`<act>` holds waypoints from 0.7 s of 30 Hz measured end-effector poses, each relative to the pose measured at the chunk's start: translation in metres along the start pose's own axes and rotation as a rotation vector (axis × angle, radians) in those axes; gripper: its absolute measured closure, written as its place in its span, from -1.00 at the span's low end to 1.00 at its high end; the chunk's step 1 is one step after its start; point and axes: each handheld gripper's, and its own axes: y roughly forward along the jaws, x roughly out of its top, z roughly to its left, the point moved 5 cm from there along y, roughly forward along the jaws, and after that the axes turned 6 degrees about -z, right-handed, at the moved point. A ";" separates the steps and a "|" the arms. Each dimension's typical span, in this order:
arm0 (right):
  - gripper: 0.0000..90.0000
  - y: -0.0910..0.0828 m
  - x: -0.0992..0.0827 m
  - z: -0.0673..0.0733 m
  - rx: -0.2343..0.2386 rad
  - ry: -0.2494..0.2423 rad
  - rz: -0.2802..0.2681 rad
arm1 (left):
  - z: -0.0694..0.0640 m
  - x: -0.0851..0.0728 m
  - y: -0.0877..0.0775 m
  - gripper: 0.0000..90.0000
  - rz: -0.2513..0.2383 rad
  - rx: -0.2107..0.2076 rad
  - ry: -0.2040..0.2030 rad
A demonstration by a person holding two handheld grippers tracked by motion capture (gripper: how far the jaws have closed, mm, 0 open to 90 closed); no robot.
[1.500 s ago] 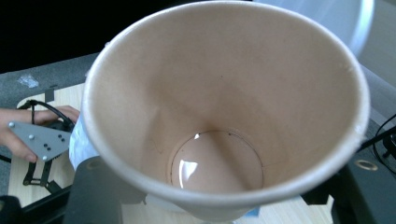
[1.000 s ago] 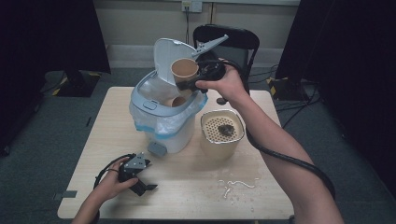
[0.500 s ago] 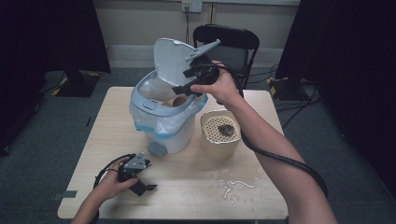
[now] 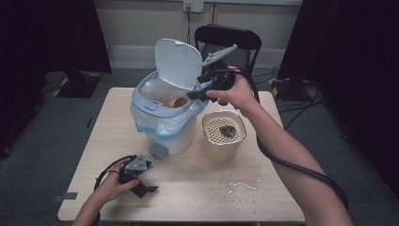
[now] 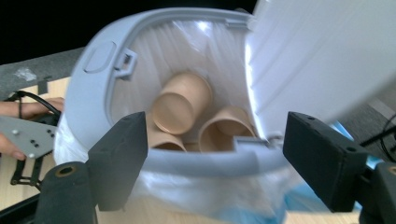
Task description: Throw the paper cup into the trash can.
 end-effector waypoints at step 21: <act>-0.45 0.003 0.001 -0.029 -0.040 0.058 -0.050 | 0.000 0.000 -0.001 -1.00 0.013 0.001 0.002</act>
